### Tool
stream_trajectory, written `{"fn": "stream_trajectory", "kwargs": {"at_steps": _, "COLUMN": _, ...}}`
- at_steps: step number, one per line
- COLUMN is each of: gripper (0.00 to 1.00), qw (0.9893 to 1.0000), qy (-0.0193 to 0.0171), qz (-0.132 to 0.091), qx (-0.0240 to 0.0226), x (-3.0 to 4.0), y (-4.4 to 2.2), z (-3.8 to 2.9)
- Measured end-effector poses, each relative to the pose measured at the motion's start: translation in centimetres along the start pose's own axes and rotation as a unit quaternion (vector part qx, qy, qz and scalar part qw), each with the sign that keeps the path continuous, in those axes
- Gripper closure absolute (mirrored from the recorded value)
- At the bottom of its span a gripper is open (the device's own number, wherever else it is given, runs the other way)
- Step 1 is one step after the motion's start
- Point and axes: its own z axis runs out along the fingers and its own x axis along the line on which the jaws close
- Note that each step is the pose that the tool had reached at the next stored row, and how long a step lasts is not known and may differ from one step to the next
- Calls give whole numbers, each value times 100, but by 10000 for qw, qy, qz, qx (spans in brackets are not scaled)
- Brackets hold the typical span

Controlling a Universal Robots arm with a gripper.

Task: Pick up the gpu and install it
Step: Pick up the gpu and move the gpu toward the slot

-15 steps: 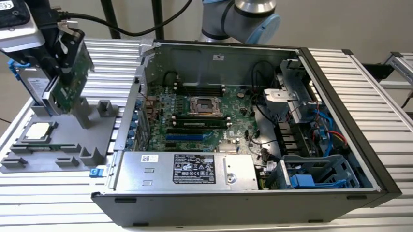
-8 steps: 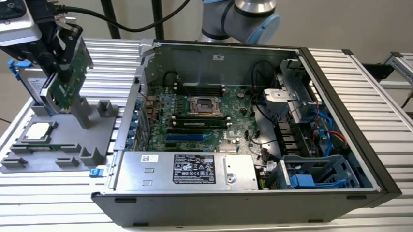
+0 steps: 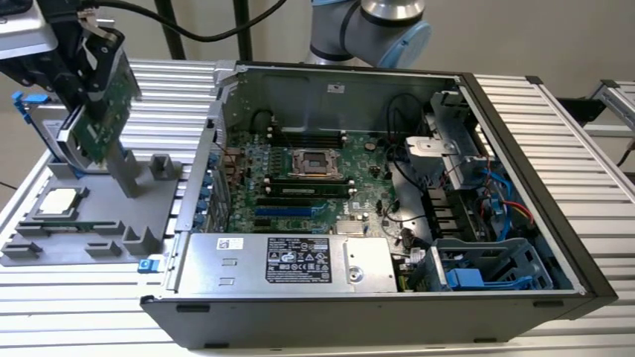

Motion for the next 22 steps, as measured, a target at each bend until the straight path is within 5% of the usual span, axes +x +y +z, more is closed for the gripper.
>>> {"fn": "stream_trajectory", "kwargs": {"at_steps": 11, "gripper": 100, "qw": 10000, "qy": 0, "qz": 0, "qx": 0, "x": 0, "y": 5, "z": -80}}
{"fn": "stream_trajectory", "kwargs": {"at_steps": 22, "gripper": 100, "qw": 10000, "qy": 1, "qz": 0, "qx": 0, "x": -33, "y": 7, "z": -90}}
